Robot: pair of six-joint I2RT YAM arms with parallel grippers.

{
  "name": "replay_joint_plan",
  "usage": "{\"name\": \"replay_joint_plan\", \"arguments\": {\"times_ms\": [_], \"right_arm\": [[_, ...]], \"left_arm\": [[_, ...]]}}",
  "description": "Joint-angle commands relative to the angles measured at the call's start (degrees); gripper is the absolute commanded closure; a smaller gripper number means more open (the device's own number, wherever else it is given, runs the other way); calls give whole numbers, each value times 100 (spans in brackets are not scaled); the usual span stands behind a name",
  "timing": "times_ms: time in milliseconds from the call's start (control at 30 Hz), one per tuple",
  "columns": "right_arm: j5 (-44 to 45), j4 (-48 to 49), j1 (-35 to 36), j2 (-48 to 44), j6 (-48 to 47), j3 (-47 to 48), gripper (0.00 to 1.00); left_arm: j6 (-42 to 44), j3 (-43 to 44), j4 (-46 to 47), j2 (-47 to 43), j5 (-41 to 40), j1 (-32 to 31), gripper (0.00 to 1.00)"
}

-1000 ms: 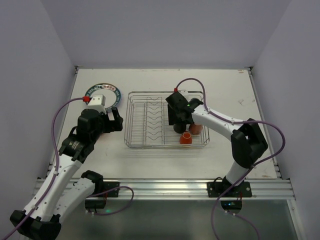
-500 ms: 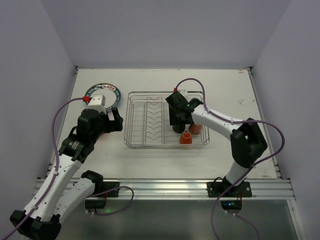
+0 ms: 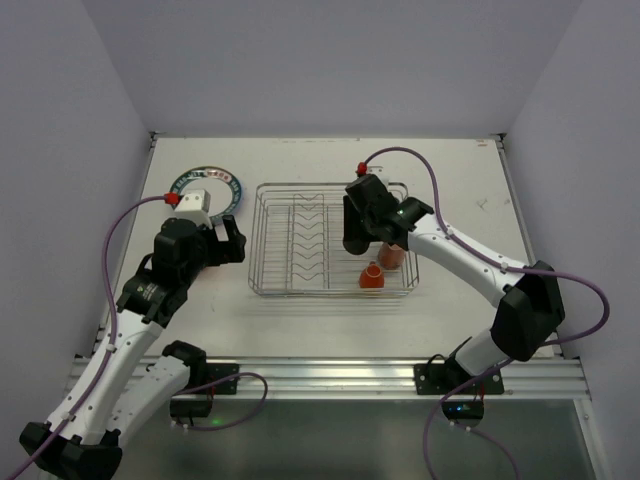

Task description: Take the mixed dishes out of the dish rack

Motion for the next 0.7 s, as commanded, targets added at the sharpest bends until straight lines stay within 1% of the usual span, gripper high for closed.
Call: {"name": "replay_joint_plan", "arguments": {"times_ms": [0, 67, 133, 167, 200, 233, 267, 300, 333, 367, 400, 433, 467, 500, 533, 567, 600, 633, 667], "right_arm": [[7, 273, -4, -417, -48, -4, 100], [-107, 343, -4, -672, -39, -91, 100], [-449, 571, -13, -1057, -30, -257, 100], [-564, 651, -13, -1198, -30, -293, 100], [-765, 782, -13, -1339, -30, -337, 100], [-889, 861, -13, -1480, -22, -416, 100], [-1029, 923, -13, -1768, -22, -443, 100], [-1144, 1046, -13, -1919, -4, -469, 100], [-1345, 1108, -13, -2051, 31, -530, 100], [-1469, 1178, -13, -2331, 31, -575, 100], [-1609, 1414, -13, -2464, 31, -636, 100], [-1837, 1668, -13, -2735, 49, -784, 100], [-2083, 1671, -13, -2738, 75, -847, 100], [-2285, 1984, -13, -2956, 119, -934, 100], [-2488, 2161, -13, -3071, 241, -1109, 100], [-2829, 2328, -13, -3168, 320, -1207, 100], [-2954, 2652, -13, -3360, 478, -1312, 100], [-3034, 2812, -13, -3466, 558, -1479, 100], [-3078, 2944, -13, -3546, 619, -1550, 100]], "left_arm": [[218, -8, 222, -25, 175, -54, 0], [271, 44, 275, -34, 438, -54, 0], [140, 123, 318, -69, 737, -54, 0], [61, 159, 388, -95, 1261, -54, 0], [-36, 142, 537, -165, 1579, -54, 0], [-298, 89, 991, -227, 1931, -54, 0], [-457, 2, 1309, -262, 2743, -54, 0], [-641, -243, 1721, -323, 3152, -54, 0], [-843, -350, 2517, -333, 3574, -45, 0], [-1315, -464, 2951, -333, 4256, -54, 0], [-1624, -613, 3599, -298, 4568, -54, 0], [-2219, -936, 4746, -280, 5093, -54, 0], [-2495, -1079, 5244, -237, 5098, -54, 0], [-2767, -1193, 5754, -140, 5394, -54, 0], [-3196, -1386, 6568, -87, 5484, -62, 0], [-3348, -1449, 6855, -43, 5529, -106, 0], [-3489, -1484, 7101, 62, 5529, -150, 0], [-3656, -1545, 7539, 106, 5529, -194, 0], [-3701, -1546, 7674, 141, 5459, -307, 0]]}}
